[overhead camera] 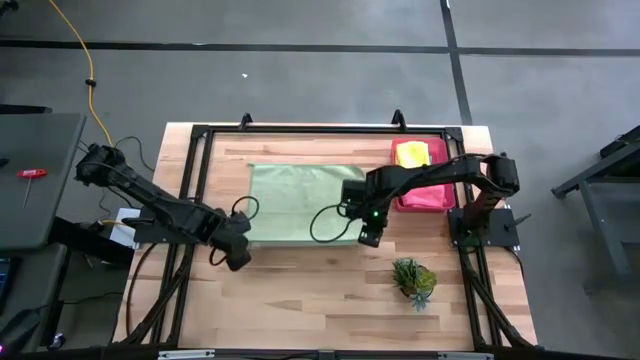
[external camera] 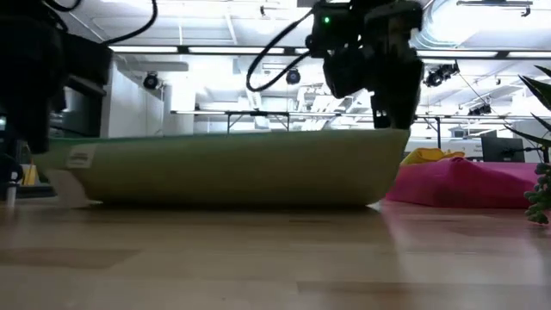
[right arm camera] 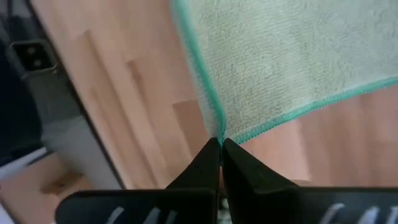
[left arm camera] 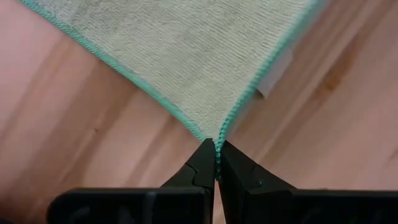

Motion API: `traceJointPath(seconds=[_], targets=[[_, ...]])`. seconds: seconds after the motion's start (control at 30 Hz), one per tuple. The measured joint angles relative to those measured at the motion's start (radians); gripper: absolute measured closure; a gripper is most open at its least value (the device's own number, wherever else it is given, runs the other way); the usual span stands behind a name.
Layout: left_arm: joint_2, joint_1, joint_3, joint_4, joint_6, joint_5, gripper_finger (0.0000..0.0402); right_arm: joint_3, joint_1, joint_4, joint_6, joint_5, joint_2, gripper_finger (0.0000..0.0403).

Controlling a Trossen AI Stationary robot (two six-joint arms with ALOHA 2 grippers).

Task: Fold microfiber towels
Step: Fold the light green microfiber cloth

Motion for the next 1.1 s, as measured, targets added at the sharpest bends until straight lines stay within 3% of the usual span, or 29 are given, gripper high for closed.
traceJointPath(seconds=[0.17,0.23,0.33,0.73,1.1], targets=[[0.006,-0.06,0.001,0.005,-0.082,0.037,0.0401,-0.001,0.033,0.006,0.005,-0.053,0.0,0.0403],[-0.004,-0.056,0.001,0.003,-0.087,0.053,0.0401,-0.001,0.028,0.006,0.001,-0.11,0.0,0.0403],[-0.03,-0.015,0.002,-0.009,-0.061,0.03,0.0401,-0.001,0.003,0.01,-0.016,-0.111,0.0,0.0403],[-0.054,0.351,0.002,-0.029,0.136,-0.223,0.0401,-0.001,-0.224,0.065,-0.02,0.154,0.0,0.0403],[0.053,0.558,0.002,0.086,0.335,-0.313,0.0401,-0.001,-0.327,0.14,0.05,0.314,0.0,0.0403]])
